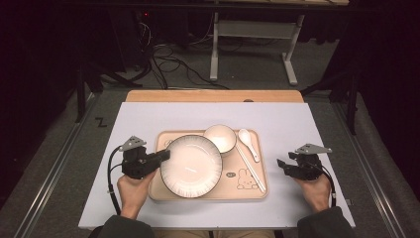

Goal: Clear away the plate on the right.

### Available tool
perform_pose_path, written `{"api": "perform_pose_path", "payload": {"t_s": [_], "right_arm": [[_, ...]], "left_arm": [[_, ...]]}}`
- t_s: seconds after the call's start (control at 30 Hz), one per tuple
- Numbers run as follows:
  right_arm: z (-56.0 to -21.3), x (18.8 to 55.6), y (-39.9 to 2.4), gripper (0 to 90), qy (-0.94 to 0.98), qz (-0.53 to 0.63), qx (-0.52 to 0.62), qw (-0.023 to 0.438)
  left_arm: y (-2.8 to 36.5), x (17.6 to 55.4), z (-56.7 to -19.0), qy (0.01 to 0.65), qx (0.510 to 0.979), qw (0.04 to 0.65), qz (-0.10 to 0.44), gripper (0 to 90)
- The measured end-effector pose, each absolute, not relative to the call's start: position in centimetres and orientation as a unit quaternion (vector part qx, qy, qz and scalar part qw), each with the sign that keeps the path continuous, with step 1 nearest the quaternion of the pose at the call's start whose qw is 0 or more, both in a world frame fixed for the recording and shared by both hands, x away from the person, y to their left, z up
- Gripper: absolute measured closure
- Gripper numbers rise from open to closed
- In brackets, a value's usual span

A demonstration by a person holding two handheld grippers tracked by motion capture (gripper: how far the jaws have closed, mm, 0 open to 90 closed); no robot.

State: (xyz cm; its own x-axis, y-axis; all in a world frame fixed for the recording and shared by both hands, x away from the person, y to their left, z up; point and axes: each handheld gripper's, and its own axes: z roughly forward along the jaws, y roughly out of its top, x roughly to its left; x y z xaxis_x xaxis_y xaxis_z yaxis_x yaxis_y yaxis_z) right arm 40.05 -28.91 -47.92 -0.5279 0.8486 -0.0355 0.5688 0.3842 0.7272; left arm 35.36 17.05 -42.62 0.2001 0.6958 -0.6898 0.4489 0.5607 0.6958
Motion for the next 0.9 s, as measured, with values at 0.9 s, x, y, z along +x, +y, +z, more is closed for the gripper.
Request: {"api": "perform_pose_path", "payload": {"t_s": [0.9], "right_arm": [[-47.9, 40.1, -28.9, 43.7, 0.804, 0.341, 0.441, 0.207]], "left_arm": [[19.4, 36.6, -44.8, 0.667, 0.439, 0.59, 0.119, 83.5]]}}
